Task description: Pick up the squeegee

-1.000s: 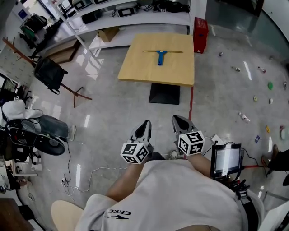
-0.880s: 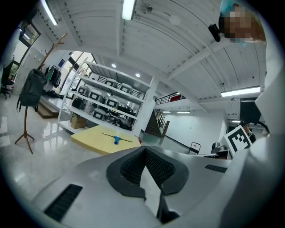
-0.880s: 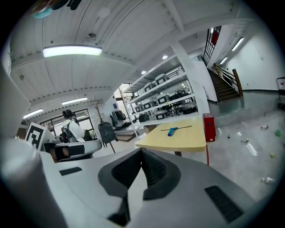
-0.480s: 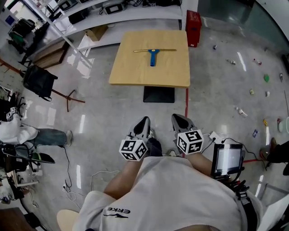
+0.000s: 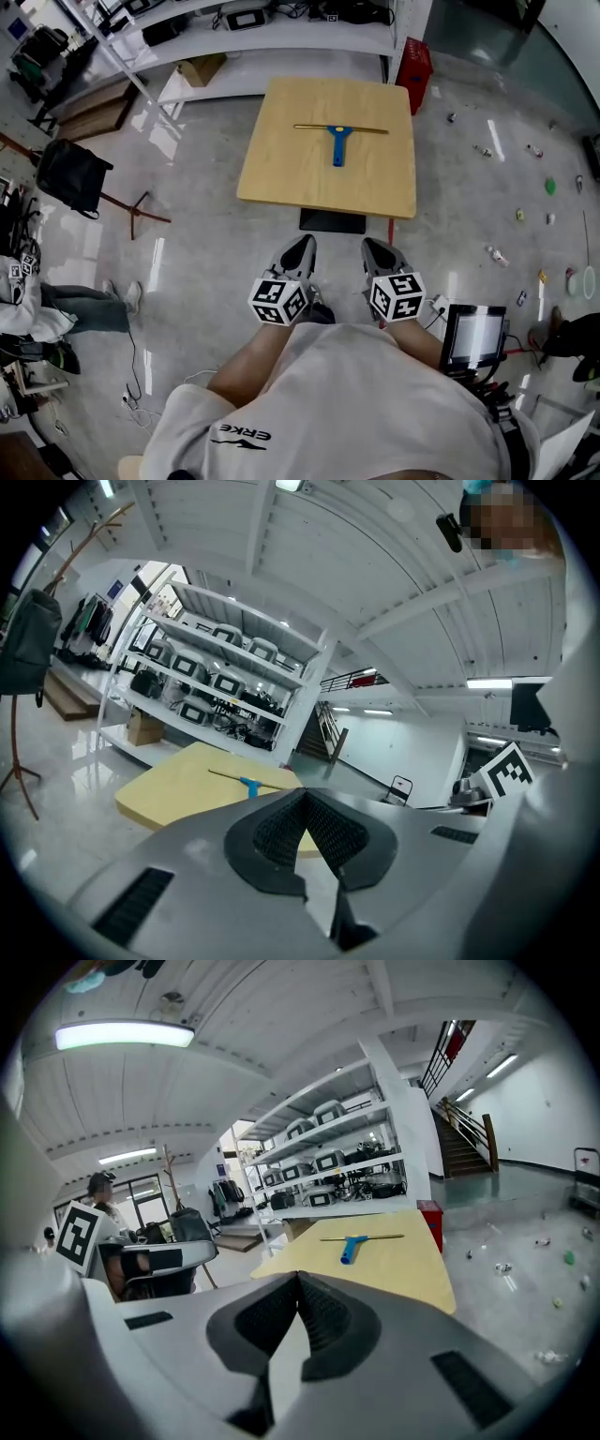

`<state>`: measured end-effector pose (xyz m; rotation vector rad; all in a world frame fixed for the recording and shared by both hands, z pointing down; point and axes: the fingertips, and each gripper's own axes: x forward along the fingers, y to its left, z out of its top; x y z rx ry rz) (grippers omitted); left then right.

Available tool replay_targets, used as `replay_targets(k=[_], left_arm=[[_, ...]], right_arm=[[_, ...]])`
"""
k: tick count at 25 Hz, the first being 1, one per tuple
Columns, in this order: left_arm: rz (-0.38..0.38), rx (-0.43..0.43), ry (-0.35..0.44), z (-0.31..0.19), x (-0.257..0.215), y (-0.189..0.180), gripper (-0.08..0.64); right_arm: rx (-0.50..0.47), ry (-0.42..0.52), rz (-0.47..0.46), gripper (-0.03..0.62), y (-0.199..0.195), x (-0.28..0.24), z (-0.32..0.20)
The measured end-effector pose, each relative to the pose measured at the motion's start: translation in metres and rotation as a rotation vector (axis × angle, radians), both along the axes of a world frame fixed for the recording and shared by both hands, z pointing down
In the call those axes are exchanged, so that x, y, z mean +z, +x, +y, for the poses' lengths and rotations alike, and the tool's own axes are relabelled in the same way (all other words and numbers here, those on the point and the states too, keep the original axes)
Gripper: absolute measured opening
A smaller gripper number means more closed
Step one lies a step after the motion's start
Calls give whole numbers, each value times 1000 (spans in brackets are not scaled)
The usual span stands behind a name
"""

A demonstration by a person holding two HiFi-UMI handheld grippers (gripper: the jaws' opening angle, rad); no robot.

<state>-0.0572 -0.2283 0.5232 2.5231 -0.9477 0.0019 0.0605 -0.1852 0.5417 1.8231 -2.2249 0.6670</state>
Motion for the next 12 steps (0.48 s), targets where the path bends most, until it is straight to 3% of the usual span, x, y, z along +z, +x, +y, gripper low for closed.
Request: replay_targets(k=[12], left_arm=[[46,40,-41,-91,14,-39,4]], right_arm=[[38,-44,67,2,-28,5,-101]])
